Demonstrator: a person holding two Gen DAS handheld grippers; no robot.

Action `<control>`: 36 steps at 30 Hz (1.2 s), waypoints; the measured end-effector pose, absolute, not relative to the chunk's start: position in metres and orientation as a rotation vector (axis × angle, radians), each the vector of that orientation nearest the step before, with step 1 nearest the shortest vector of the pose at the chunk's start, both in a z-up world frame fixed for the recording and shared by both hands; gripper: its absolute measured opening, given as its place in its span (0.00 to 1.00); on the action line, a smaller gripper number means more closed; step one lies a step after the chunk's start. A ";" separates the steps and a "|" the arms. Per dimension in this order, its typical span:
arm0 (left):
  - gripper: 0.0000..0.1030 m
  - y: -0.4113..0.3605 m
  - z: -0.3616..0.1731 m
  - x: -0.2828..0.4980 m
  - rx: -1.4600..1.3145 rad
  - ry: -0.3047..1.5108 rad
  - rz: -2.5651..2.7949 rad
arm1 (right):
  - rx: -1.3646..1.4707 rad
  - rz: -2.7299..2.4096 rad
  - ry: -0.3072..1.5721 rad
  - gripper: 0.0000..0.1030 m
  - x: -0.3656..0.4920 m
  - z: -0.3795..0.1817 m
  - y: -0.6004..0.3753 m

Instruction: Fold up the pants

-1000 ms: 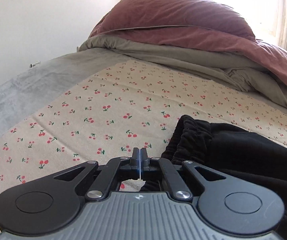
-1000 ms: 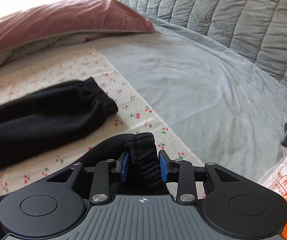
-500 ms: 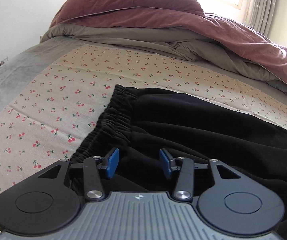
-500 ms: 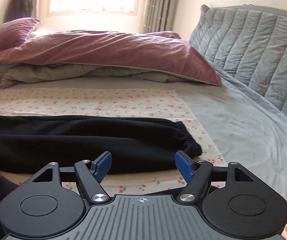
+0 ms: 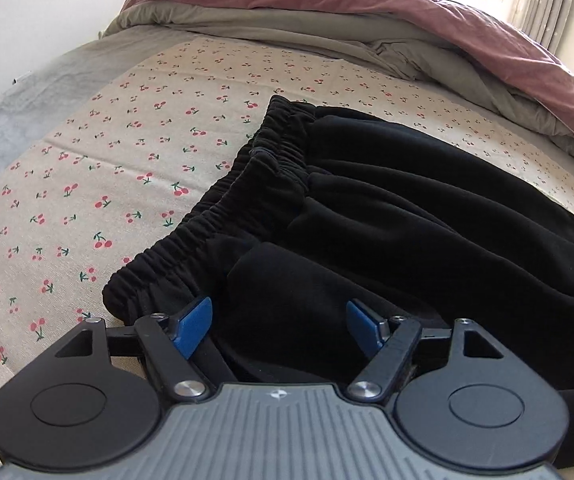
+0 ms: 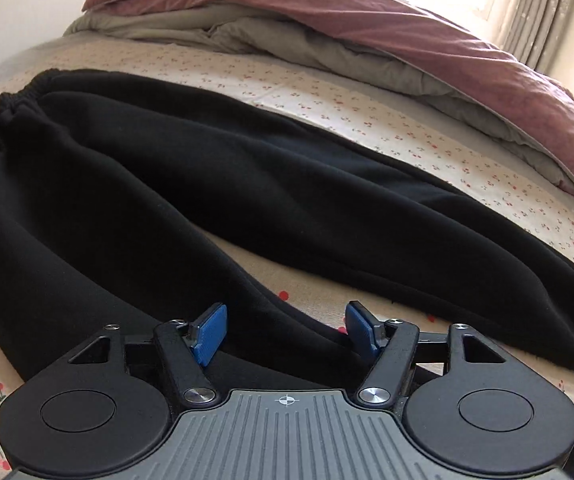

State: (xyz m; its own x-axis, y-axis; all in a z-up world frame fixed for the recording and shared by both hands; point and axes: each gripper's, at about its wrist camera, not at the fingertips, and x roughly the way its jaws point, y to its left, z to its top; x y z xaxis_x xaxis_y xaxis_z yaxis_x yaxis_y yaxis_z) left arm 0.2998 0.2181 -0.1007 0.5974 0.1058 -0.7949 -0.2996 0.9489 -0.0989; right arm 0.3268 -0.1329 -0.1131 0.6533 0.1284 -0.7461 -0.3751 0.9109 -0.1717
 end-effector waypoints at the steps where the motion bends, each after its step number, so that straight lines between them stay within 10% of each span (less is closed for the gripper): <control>1: 0.67 0.221 -0.101 0.298 -0.245 0.901 0.229 | -0.321 0.311 0.817 0.37 0.328 -0.116 -0.129; 2: 0.67 0.222 -0.100 0.296 -0.249 0.899 0.220 | -0.309 0.320 0.823 0.08 0.330 -0.115 -0.126; 10: 0.61 0.228 -0.104 0.287 -0.246 0.892 0.177 | -0.317 0.171 0.661 0.03 0.335 -0.090 -0.122; 18: 0.63 0.245 -0.081 0.257 -0.348 0.810 0.167 | -0.315 0.061 0.664 0.59 0.323 -0.093 -0.136; 36: 0.68 0.291 -0.108 0.230 -0.680 0.832 0.273 | 0.686 -0.601 0.772 0.52 0.186 -0.086 -0.426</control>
State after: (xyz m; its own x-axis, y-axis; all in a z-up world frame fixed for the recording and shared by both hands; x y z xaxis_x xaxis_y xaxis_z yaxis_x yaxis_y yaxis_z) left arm 0.2299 0.2915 -0.1077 0.6546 -0.0347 -0.7552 -0.4755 0.7577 -0.4470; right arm 0.1865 -0.4260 -0.0856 0.5759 -0.2331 -0.7836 0.7024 0.6316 0.3283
